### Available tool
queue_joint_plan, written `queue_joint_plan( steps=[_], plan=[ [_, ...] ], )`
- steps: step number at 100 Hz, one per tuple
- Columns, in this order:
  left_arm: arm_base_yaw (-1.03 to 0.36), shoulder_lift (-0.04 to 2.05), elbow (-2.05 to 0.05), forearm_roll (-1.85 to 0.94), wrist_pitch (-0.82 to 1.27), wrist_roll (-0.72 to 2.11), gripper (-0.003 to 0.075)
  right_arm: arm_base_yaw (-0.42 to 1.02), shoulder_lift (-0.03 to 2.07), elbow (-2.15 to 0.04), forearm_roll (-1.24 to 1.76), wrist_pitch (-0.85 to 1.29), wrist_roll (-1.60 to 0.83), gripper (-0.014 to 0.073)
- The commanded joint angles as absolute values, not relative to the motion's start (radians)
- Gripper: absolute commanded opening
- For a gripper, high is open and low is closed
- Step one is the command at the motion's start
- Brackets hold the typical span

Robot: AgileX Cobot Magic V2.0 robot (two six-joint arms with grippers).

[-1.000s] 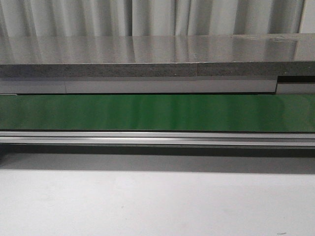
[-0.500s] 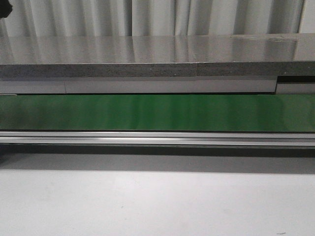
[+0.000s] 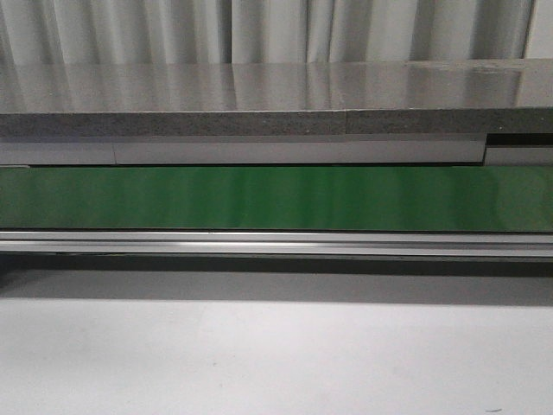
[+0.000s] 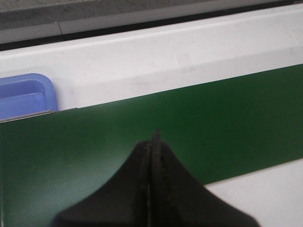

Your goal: Move button from right to left

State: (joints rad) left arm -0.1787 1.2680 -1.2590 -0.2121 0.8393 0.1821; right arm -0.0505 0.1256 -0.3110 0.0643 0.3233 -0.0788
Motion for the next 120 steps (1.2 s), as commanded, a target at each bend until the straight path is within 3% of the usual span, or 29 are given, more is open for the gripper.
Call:
queue_joint_plan(
  steps=[1, 100, 120],
  plan=[
    [-0.187, 1.164, -1.225, -0.237, 0.745, 0.17, -0.002, -0.048, 0.135, -0.338, 0.054, 0.256, -0.078, -0.0067],
    [-0.185, 0.488, -0.641, -0.135, 0.42, 0.17, -0.002, -0.048, 0.135, -0.338, 0.054, 0.256, -0.078, -0.0067],
    [-0.185, 0.409, -0.484, -0.113, 0.193, 0.17, -0.002, -0.048, 0.135, -0.338, 0.054, 0.256, -0.078, -0.0067]
  ],
)
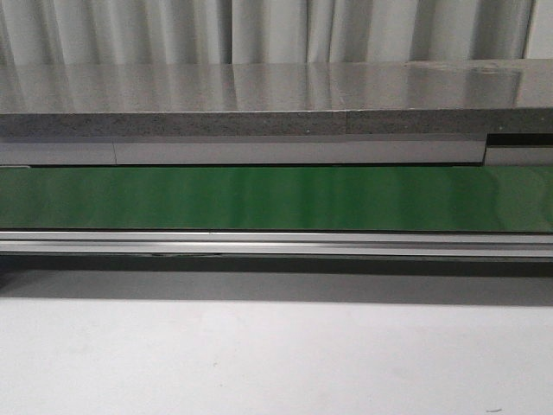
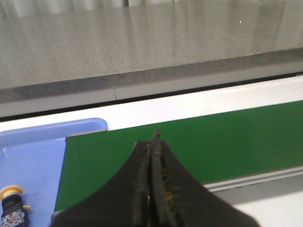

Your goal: Move button from right to left

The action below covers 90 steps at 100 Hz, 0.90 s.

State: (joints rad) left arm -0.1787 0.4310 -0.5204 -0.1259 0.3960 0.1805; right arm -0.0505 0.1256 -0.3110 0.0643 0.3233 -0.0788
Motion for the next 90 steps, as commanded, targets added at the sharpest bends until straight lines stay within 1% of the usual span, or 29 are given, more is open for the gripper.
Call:
queue_joint_plan(
  steps=[1, 11, 18, 27, 43, 72, 77, 81, 90],
  plan=[
    [-0.185, 0.406, -0.484, -0.11, 0.181, 0.17, -0.002, -0.048, 0.135, -0.338, 0.054, 0.256, -0.078, -0.0067],
    [-0.176, 0.364, -0.386, -0.087, 0.014, 0.168, -0.002, -0.048, 0.135, -0.338, 0.054, 0.256, -0.078, -0.0067],
    [-0.162, 0.335, -0.328, -0.076, -0.046, 0.118, -0.002, -0.048, 0.135, -0.338, 0.054, 0.256, -0.078, -0.0067],
    [-0.141, 0.298, -0.268, -0.027, -0.044, 0.035, -0.002, -0.048, 0.135, -0.338, 0.054, 0.256, -0.078, -0.0067],
    [-0.12, 0.213, -0.167, -0.022, -0.044, 0.031, -0.002, -0.048, 0.135, -0.338, 0.054, 0.256, -0.078, -0.0067],
    [-0.12, -0.042, 0.018, -0.051, -0.046, 0.031, -0.002, -0.048, 0.135, -0.338, 0.054, 0.256, -0.078, -0.0067],
    [-0.115, -0.031, 0.046, -0.051, -0.09, 0.031, -0.002, -0.048, 0.136, -0.338, 0.054, 0.256, -0.078, -0.0067],
    [-0.113, -0.029, 0.044, -0.051, -0.041, 0.031, -0.002, -0.048, 0.136, -0.338, 0.054, 0.257, -0.078, -0.0067],
    [-0.109, -0.036, 0.044, -0.051, -0.02, 0.031, -0.002, -0.048, 0.136, -0.338, 0.054, 0.257, -0.078, -0.0067]
  ],
)
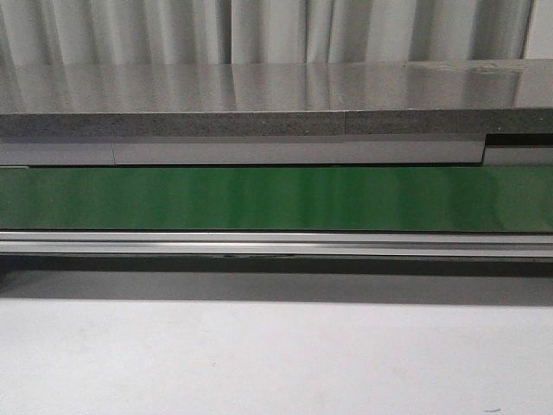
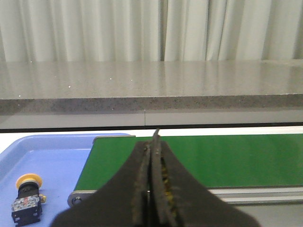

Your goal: Move button from right to left

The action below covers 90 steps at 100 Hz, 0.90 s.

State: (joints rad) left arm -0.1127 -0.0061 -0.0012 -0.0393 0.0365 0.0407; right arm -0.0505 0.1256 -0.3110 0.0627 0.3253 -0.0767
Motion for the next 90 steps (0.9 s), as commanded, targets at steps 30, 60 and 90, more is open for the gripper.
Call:
queue_joint_plan(
  steps=[30, 60, 90],
  plan=[
    [-0.109, -0.036, 0.044, -0.051, -0.008, 0.031, -0.002, -0.048, 0.136, -0.338, 0.054, 0.256, -0.078, -0.0067],
    [-0.109, -0.036, 0.044, -0.051, -0.008, 0.031, -0.002, -0.048, 0.136, -0.338, 0.054, 0.256, -0.078, -0.0067],
    [-0.109, -0.036, 0.044, -0.051, -0.008, 0.031, -0.002, -0.048, 0.136, -0.338, 0.054, 0.256, -0.078, -0.0067]
  ],
)
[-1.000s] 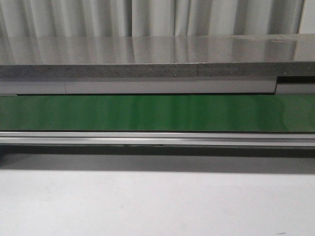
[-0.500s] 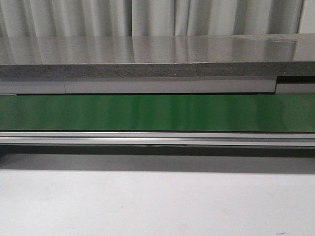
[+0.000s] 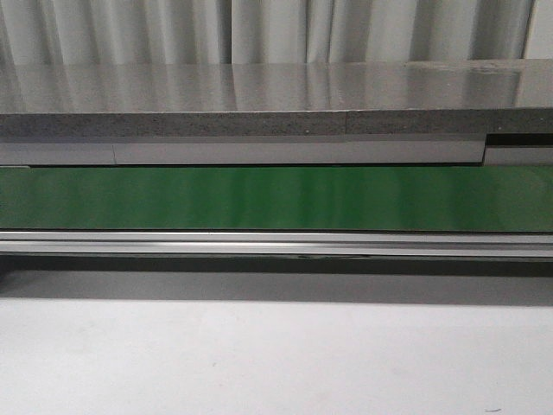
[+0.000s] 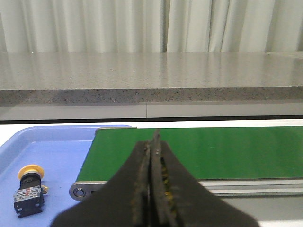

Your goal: Move button from right to left

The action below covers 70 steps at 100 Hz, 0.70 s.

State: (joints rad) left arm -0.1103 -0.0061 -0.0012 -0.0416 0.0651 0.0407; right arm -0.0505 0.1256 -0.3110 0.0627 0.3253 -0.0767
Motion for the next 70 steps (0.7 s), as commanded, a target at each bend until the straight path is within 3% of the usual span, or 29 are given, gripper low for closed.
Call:
queue_joint_plan(
  steps=[1, 18, 40, 70],
  plan=[
    [-0.109, -0.036, 0.044, -0.051, -0.008, 0.031, -0.002, -0.048, 0.136, -0.338, 0.054, 0.256, -0.078, -0.0067],
    [-0.109, -0.036, 0.044, -0.051, -0.008, 0.031, -0.002, -0.05, 0.136, -0.321, 0.043, 0.225, -0.078, -0.0067],
    [-0.109, -0.036, 0.044, -0.051, -0.008, 0.031, -0.002, -0.05, 0.136, -0.193, -0.11, -0.044, 0.059, -0.0067],
    [-0.109, -0.036, 0.044, -0.051, -0.008, 0.031, -0.002, -0.05, 0.041, -0.022, -0.125, -0.059, 0.115, -0.0067]
  ],
)
